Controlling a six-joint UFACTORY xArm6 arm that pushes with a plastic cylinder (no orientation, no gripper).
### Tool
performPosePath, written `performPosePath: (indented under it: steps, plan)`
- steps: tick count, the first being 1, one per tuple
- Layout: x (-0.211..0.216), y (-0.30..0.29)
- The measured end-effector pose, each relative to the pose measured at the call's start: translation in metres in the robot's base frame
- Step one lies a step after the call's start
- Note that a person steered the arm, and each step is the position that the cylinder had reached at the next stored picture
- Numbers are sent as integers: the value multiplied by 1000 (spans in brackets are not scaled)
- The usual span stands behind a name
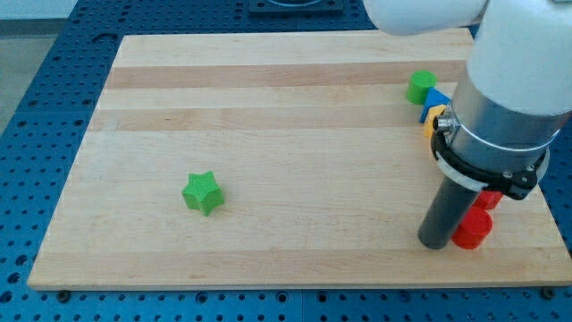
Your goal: Move the green star to the top center of the board
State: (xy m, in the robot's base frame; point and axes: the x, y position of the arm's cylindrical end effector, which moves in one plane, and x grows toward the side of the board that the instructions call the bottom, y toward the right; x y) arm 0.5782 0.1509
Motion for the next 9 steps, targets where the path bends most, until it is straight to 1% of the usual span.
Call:
performPosePath:
  steps: [1,2,4,5,6,7,8,9]
  plan:
    - [0,20]
    - [0,26]
    - [22,6]
    - [17,-30]
    - [6,-89]
    - [9,-152]
    - [2,-226]
    - [-31,-286]
